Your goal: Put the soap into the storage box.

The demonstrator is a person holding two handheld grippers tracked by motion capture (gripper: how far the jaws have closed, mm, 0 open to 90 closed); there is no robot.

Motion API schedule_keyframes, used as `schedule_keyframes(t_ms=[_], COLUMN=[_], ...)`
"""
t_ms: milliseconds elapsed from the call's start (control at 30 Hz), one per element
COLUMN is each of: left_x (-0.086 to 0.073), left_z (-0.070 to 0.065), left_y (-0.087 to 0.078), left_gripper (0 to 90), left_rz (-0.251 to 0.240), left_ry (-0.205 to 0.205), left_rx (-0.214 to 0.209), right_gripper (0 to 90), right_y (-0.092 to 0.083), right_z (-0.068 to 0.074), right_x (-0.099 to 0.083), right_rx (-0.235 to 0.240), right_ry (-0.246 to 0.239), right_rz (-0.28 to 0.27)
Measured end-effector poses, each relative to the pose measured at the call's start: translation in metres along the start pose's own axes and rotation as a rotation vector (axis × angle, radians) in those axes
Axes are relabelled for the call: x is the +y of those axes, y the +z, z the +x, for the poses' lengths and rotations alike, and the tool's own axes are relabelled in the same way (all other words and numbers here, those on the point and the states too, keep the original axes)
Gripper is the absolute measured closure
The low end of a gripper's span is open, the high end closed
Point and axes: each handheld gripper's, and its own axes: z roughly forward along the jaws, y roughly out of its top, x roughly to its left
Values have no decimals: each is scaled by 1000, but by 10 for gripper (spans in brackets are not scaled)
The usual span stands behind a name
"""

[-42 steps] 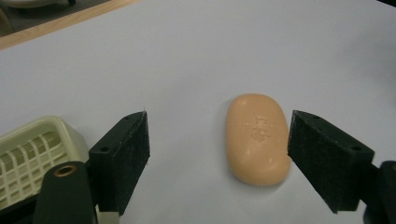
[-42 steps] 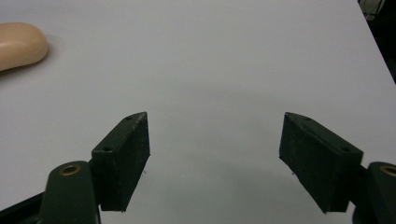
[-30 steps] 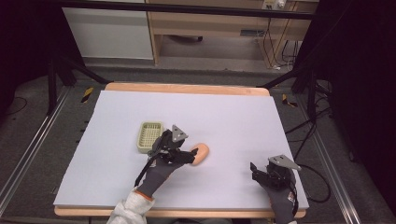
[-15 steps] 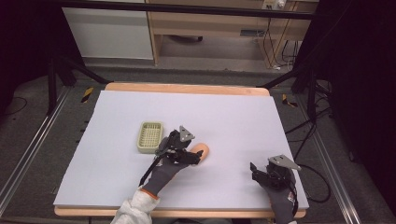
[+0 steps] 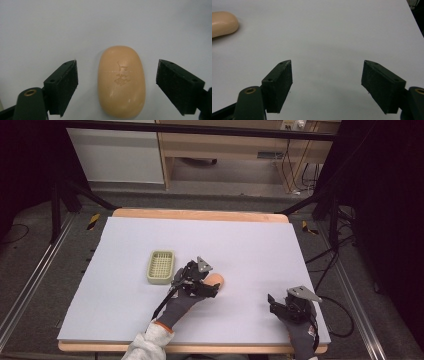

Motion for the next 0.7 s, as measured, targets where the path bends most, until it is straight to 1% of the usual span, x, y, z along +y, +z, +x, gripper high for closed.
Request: schedule_keyframes(t_ms=[100, 367, 600, 700], left_x=[0, -1, -3, -3], left_z=[0, 0, -2, -3], left_y=[3, 10, 18, 21], left_gripper=[169, 170, 175, 182], left_rz=[13, 34, 58, 66], left_ry=[4, -2, 8, 6], left_rx=[0, -7, -10, -13], right_gripper=[250, 251, 251, 252], right_y=[0, 0, 0, 0], right_z=[0, 0, 0, -1], right_x=[0, 0, 0, 0], right_rx=[0, 2, 5, 6], right_ry=[1, 4, 8, 10], right_rz=[0, 4, 7, 6])
